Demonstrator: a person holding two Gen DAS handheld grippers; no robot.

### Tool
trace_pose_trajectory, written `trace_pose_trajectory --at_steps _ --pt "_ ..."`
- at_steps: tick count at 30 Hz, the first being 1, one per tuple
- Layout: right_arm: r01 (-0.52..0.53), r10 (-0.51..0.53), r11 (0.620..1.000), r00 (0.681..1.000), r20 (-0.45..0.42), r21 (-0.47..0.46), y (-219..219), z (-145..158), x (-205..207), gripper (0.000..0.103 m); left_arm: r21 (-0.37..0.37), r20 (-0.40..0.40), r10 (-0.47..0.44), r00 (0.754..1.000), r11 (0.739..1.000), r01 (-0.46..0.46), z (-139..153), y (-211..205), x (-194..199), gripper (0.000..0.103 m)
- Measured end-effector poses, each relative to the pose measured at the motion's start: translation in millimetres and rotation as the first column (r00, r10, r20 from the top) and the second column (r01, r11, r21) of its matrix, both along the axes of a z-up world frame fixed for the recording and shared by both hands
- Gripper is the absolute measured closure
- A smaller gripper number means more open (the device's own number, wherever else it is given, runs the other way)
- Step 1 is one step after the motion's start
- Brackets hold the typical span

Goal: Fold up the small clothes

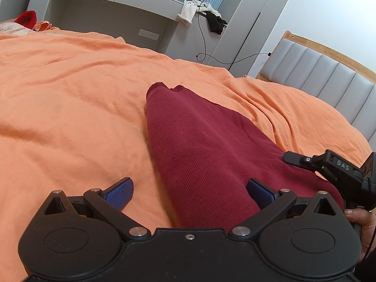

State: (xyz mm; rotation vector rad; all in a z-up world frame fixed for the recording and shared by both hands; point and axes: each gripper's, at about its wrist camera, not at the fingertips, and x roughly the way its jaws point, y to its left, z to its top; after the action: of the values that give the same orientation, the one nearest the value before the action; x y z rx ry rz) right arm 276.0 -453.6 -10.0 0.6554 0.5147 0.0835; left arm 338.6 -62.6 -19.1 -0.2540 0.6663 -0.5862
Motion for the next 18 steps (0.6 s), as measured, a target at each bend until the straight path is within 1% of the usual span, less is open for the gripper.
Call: trace_pose_trajectory --at_steps 2,4,6,9,10,11,13,15,16,18 --pt "0.000 0.000 1.000 1.000 0.000 -0.012 1 -1 0 0.024 0.000 0.000 0.000 1.000 1.000 0.000 0 0 0 0.000" --pt "-0.002 0.002 0.999 1.000 0.001 -0.048 6 1 -1 0.025 0.000 0.000 0.000 1.000 1.000 0.000 0 0 0 0.000" --pt "0.003 -0.001 0.994 1.000 0.014 -0.105 11 6 -3 0.024 -0.001 0.000 0.000 1.000 1.000 0.000 0 0 0 0.000" --pt "-0.007 0.019 0.974 0.999 0.050 -0.226 19 18 0 0.023 -0.001 0.001 0.000 1.000 1.000 0.000 0 0 0 0.000" --pt "-0.018 0.032 0.973 0.998 0.054 -0.229 17 20 2 0.023 -0.002 0.001 0.000 1.000 1.000 0.000 0 0 0 0.000" --pt "-0.039 0.049 0.977 0.998 0.043 -0.209 15 21 7 0.023 -0.003 0.001 0.001 1.000 1.000 -0.001 -1 1 0 0.000" --pt "-0.084 0.084 0.991 0.996 0.002 -0.106 4 14 18 0.023 -0.005 0.003 0.002 1.000 1.000 -0.002 -1 1 0 0.000" --pt "-0.093 0.093 0.996 0.995 -0.035 -0.010 -5 2 26 0.022 -0.006 0.006 0.003 1.000 1.000 -0.003 -1 1 0 0.000" --pt "-0.092 0.093 0.995 0.995 -0.035 0.022 -8 -3 26 0.022 -0.006 0.007 0.004 1.000 1.000 -0.004 -1 1 0 0.000" --pt "-0.097 0.098 0.995 0.995 -0.024 0.030 -9 -4 24 0.022 -0.004 0.007 0.004 1.000 1.000 -0.004 -1 1 -1 0.000"
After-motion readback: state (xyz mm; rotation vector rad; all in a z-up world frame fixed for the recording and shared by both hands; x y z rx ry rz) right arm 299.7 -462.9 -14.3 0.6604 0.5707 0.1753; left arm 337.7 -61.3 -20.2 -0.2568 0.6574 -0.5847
